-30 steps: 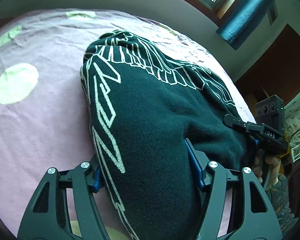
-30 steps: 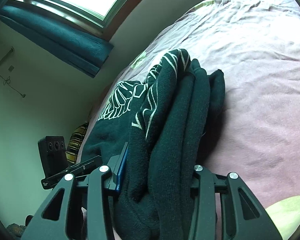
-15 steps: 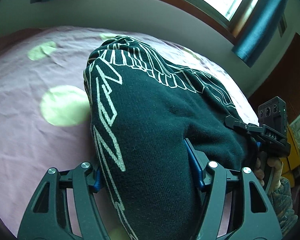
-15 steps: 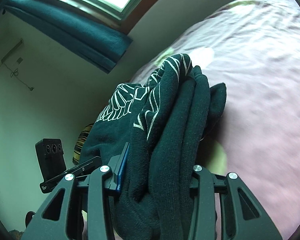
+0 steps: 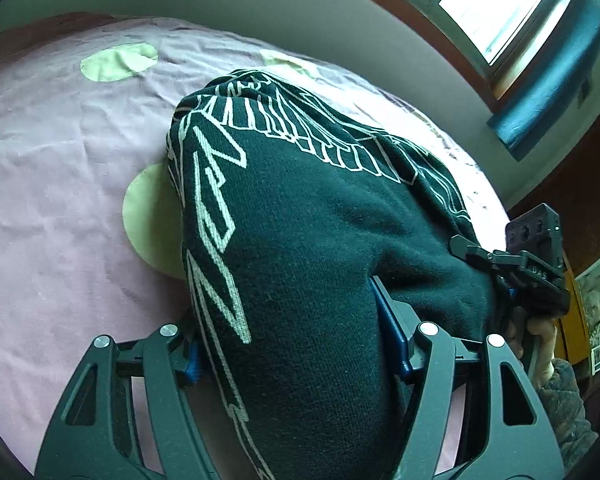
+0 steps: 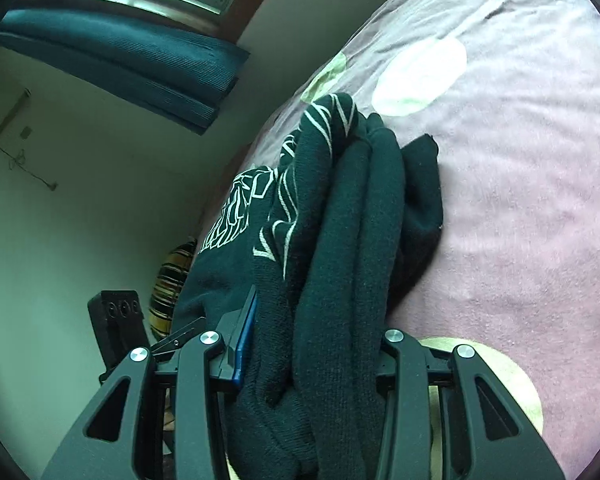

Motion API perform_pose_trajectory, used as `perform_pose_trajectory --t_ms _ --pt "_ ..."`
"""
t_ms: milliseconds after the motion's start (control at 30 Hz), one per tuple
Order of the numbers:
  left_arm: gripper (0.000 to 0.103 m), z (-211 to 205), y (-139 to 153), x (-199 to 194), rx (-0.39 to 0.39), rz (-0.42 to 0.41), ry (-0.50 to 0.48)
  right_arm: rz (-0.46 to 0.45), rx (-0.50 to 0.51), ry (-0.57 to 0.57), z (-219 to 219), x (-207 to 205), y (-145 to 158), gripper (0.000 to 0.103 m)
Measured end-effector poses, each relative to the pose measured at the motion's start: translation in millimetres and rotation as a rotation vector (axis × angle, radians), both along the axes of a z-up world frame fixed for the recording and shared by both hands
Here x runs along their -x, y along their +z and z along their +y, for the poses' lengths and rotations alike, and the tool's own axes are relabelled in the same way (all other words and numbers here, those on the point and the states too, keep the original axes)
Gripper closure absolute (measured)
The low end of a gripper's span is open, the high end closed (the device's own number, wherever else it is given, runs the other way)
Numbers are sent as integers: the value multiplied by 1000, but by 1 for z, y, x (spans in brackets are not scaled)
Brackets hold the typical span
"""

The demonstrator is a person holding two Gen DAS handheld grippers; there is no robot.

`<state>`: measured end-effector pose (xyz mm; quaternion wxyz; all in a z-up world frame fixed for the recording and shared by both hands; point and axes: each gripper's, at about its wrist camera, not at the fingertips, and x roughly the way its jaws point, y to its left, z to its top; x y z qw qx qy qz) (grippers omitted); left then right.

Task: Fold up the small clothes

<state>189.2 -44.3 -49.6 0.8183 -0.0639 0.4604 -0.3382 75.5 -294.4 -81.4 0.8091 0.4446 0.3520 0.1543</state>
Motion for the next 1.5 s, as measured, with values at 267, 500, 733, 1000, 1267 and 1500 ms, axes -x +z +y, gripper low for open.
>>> perform_pose_trajectory --t_ms 267,500,733,1000,1267,1500 --pt "34 1 -4 1 14 11 0 1 -27 -5 2 2 -3 62" --pt "31 2 -3 2 17 24 2 33 -54 -18 4 -2 -3 49" --pt "16 22 4 12 66 32 -13 57 -16 -61 1 25 13 29" --pt "9 59 1 57 197 95 -44 38 50 -103 7 82 29 24" --pt "9 49 -13 71 210 152 -60 80 100 -115 6 81 14 19" --pt "33 26 -20 69 125 111 -26 87 72 -32 19 71 1 47"
